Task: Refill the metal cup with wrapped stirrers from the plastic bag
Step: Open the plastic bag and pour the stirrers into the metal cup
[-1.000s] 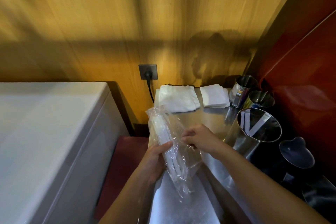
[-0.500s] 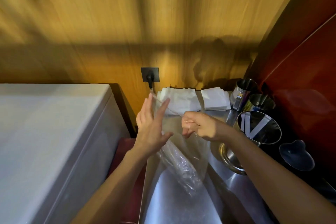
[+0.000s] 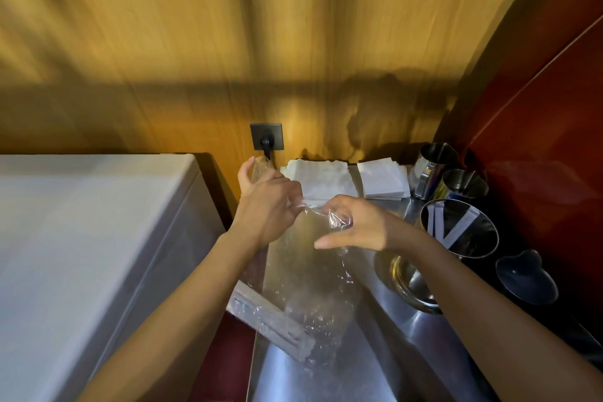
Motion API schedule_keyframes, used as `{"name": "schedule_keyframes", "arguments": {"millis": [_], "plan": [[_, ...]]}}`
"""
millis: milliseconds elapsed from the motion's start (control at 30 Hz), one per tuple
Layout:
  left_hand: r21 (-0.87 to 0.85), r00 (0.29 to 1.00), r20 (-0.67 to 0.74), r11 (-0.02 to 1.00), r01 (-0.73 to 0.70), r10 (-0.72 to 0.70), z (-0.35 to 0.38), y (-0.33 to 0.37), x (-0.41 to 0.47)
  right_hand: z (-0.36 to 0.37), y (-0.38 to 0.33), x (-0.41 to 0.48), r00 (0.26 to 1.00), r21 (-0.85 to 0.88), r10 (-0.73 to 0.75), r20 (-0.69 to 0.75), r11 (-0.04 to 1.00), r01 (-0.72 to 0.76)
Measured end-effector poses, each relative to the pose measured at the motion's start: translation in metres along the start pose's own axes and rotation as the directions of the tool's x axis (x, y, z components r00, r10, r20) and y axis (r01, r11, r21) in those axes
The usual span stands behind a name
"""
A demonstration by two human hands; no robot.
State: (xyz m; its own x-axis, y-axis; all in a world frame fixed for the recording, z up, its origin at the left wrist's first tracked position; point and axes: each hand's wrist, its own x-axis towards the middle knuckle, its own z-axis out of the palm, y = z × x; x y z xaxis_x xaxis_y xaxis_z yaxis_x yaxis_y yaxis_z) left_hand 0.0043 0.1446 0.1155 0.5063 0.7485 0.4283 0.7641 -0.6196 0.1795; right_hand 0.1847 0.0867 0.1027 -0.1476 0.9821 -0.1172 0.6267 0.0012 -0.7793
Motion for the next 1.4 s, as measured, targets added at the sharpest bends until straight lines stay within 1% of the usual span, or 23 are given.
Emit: {"name": "schedule_keyframes", "arguments": {"millis": [67, 133, 167, 233, 300, 367, 467, 500, 533, 600, 633, 667, 700, 767, 800, 867, 933, 1033, 1100, 1200, 1267, 1333, 1400], "plan": [[0.021, 0.999, -0.048, 1.000, 0.002, -0.001, -0.007, 0.001, 0.004, 0.000, 0.002, 0.001, 0.999, 0.002, 0.006, -0.050, 1.000, -0.006], [0.045, 0.996, -0.088, 0.999, 0.005, -0.001, -0.013, 0.004, 0.008, -0.002, 0.000, 0.005, 0.985, 0.010, 0.003, -0.173, 1.000, -0.001], [0.055, 0.994, -0.111, 0.998, 0.005, 0.001, -0.017, 0.006, 0.011, -0.003, -0.002, 0.007, 0.970, 0.033, 0.005, -0.244, 0.999, 0.003], [0.070, 0.989, -0.151, 0.997, 0.014, -0.003, -0.026, 0.009, 0.015, -0.008, -0.009, 0.007, 0.934, 0.154, 0.027, -0.357, 0.988, 0.030], [0.071, 0.980, -0.197, 0.997, 0.019, -0.005, -0.035, 0.012, 0.020, -0.018, -0.022, 0.003, 0.897, 0.236, 0.023, -0.442, 0.967, 0.092], [0.062, 0.964, -0.264, 0.998, 0.011, 0.006, -0.047, 0.015, 0.025, -0.027, -0.035, -0.004, 0.863, 0.255, -0.023, -0.504, 0.951, 0.174], [0.075, 0.926, -0.377, 0.997, 0.002, 0.027, -0.064, 0.022, 0.030, -0.038, -0.053, -0.013, 0.788, 0.251, -0.093, -0.609, 0.919, 0.303], [0.075, 0.925, -0.380, 0.997, 0.004, 0.025, -0.068, 0.024, 0.031, -0.040, -0.057, -0.015, 0.769, 0.238, -0.107, -0.631, 0.916, 0.322], [0.076, 0.939, -0.343, 0.997, 0.004, 0.023, -0.072, 0.027, 0.032, -0.042, -0.058, -0.016, 0.762, 0.222, -0.113, -0.638, 0.920, 0.322], [0.087, 0.985, -0.173, 0.996, -0.014, 0.029, -0.074, 0.029, 0.033, -0.045, -0.058, -0.016, 0.786, 0.161, -0.119, -0.607, 0.950, 0.268], [0.077, 0.995, -0.090, 0.997, -0.022, 0.029, -0.075, 0.030, 0.033, -0.045, -0.056, -0.016, 0.798, 0.132, -0.118, -0.591, 0.962, 0.240], [0.064, 0.998, -0.057, 0.998, -0.026, 0.029, -0.077, 0.030, 0.034, -0.046, -0.054, -0.017, 0.795, 0.116, -0.117, -0.596, 0.967, 0.229], [0.060, 0.996, -0.087, 0.998, -0.030, 0.035, -0.079, 0.030, 0.037, -0.046, -0.054, -0.017, 0.775, 0.105, -0.122, -0.620, 0.966, 0.235], [0.063, 0.975, -0.215, 0.997, -0.033, 0.046, -0.084, 0.030, 0.042, -0.048, -0.054, -0.019, 0.717, 0.074, -0.150, -0.681, 0.960, 0.271], [0.070, 0.967, -0.248, 0.996, -0.046, 0.062, -0.086, 0.032, 0.044, -0.049, -0.054, -0.019, 0.705, 0.057, -0.163, -0.690, 0.959, 0.277], [0.111, 0.967, -0.223, 0.989, -0.100, 0.123, -0.087, 0.037, 0.046, -0.050, -0.055, -0.018, 0.731, 0.026, -0.179, -0.658, 0.965, 0.259], [0.143, 0.975, -0.149, 0.979, -0.146, 0.167, -0.084, 0.046, 0.047, -0.048, -0.054, -0.017, 0.768, 0.005, -0.191, -0.611, 0.969, 0.245], [0.086, 0.976, -0.067, 0.976, -0.202, 0.208, -0.081, 0.056, 0.047, -0.045, -0.052, -0.019, 0.769, 0.013, -0.189, -0.611, 0.969, 0.248], [0.061, 0.978, -0.069, 0.979, -0.192, 0.196, -0.082, 0.060, 0.045, -0.044, -0.048, -0.020, 0.787, 0.107, -0.171, -0.593, 0.952, 0.287], [-0.017, 0.980, -0.126, 0.987, -0.158, 0.155, -0.084, 0.057, 0.047, -0.044, -0.039, -0.028, 0.828, 0.263, -0.135, -0.544, 0.910, 0.321], [-0.068, 0.986, -0.116, 0.989, -0.129, 0.120, -0.087, 0.055, 0.050, -0.040, -0.026, -0.031, 0.831, 0.263, -0.096, -0.548, 0.923, 0.280], [-0.125, 0.992, -0.091, 0.987, -0.101, 0.089, -0.089, 0.052, 0.053, -0.032, -0.013, -0.032, 0.823, 0.254, -0.021, -0.568, 0.946, 0.199], [-0.170, 0.994, -0.085, 0.981, -0.089, 0.075, -0.092, 0.051, 0.055, -0.022, -0.001, -0.032, 0.809, 0.298, 0.065, -0.585, 0.944, 0.139]]}}
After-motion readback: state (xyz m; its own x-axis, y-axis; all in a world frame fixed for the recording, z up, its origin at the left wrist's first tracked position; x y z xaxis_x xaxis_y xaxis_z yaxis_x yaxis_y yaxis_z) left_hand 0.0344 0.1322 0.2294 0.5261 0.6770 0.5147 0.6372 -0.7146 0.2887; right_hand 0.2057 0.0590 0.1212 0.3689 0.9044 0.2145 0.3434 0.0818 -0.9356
